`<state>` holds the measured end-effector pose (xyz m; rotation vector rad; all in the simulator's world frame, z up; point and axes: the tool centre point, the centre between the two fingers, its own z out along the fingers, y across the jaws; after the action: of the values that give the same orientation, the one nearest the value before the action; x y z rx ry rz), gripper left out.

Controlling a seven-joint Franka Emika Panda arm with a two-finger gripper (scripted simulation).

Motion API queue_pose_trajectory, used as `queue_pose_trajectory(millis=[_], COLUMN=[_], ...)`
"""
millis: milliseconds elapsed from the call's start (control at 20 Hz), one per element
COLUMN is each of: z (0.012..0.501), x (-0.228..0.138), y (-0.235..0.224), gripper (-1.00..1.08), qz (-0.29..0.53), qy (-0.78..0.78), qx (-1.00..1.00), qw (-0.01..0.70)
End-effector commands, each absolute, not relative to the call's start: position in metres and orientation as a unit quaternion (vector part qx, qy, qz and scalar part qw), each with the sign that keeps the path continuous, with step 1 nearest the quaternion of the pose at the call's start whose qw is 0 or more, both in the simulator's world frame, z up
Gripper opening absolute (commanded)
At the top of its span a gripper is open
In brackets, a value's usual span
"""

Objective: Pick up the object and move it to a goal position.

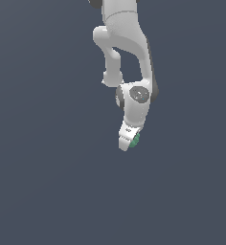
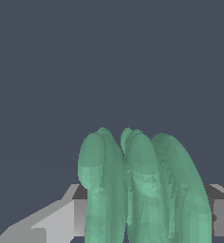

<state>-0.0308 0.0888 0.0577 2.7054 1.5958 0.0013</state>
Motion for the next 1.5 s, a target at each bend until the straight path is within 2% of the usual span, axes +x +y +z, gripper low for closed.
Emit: queue_pose_trajectory(millis=[0,350,650,1450], z=[0.057,0.066,0.096,0.255], x=[-0.031,-0.030,-0.027,-0.011], y=[0.089,0.089,0.091,0.100], gripper=[-1.00,-1.00,-1.00,-1.00], qz=[0.000,0.000,0.000,0.000], qy=[0.508,0.508,0.508,0.509], qx=[0.861,0.861,0.861,0.860], qw=[0.000,0.000,0.000,-0.001])
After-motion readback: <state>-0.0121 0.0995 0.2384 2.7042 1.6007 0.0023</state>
